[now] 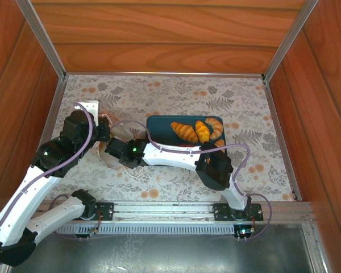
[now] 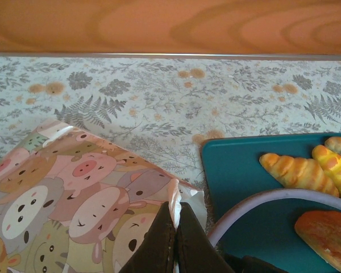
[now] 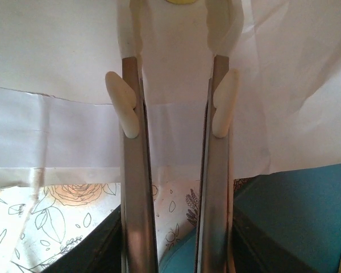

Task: Take the fake bread out of the paper bag

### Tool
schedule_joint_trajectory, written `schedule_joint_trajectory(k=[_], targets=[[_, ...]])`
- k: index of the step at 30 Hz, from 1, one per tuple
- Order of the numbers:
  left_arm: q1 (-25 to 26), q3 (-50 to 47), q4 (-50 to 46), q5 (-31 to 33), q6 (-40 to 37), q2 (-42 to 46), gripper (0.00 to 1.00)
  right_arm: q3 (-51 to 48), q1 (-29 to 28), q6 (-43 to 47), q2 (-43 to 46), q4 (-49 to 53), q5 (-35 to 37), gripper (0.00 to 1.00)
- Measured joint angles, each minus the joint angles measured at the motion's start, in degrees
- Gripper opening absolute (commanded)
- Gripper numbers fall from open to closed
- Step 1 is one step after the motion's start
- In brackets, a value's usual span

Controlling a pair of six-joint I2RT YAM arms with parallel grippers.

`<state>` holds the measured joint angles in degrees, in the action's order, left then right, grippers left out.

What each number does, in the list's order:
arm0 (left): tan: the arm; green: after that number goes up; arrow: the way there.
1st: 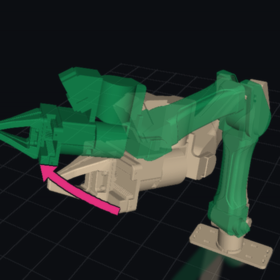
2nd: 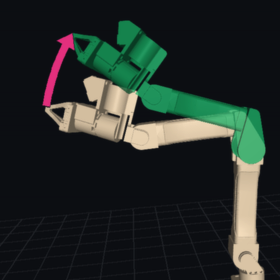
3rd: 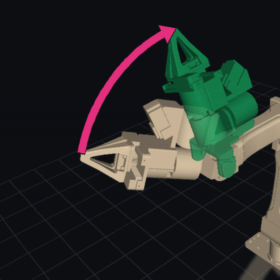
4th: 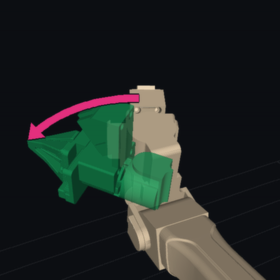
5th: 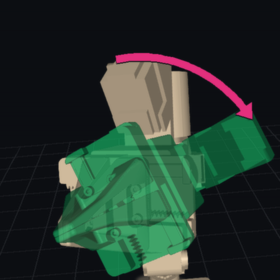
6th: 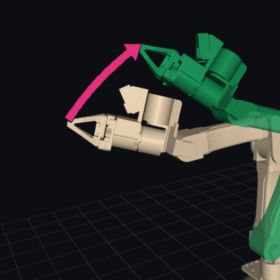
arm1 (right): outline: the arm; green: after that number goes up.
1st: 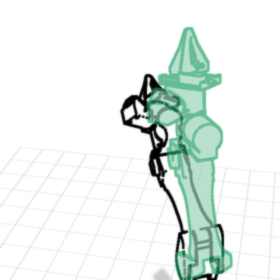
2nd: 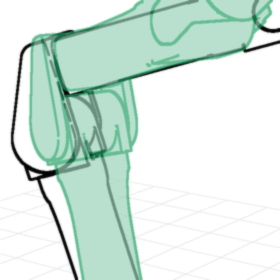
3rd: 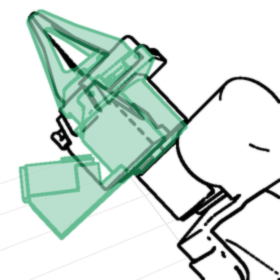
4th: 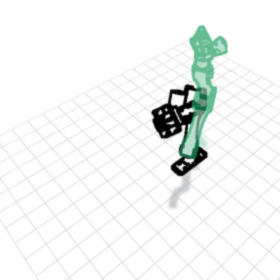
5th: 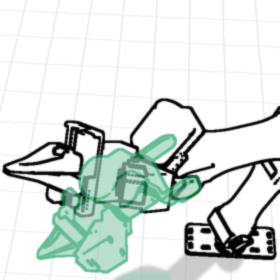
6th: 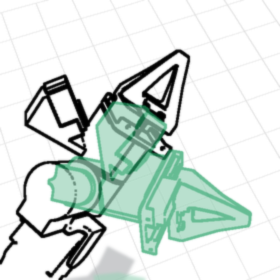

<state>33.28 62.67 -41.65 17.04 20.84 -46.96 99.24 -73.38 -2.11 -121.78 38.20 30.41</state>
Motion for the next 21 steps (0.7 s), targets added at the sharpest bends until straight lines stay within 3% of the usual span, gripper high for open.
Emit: schedule_joint_trajectory(k=[5, 9, 21], targets=[[0.00, 0.00, -0.02, 0.02, 0.00, 0.02, 0.00, 0.02, 0.04, -0.63, 0.00, -0.07, -0.61, 0.27], [0.00, 0.00, -0.02, 0.02, 0.02, 0.07, 0.00, -1.18, 0.63, -2.10, 1.49, -0.61, -2.43, 0.26], [0.00, 0.00, 0.09, 0.09, 0.44, 0.04, 0.00, -14.19, 4.61, -11.19, 19.34, -5.11, -18.03, 0.27]])
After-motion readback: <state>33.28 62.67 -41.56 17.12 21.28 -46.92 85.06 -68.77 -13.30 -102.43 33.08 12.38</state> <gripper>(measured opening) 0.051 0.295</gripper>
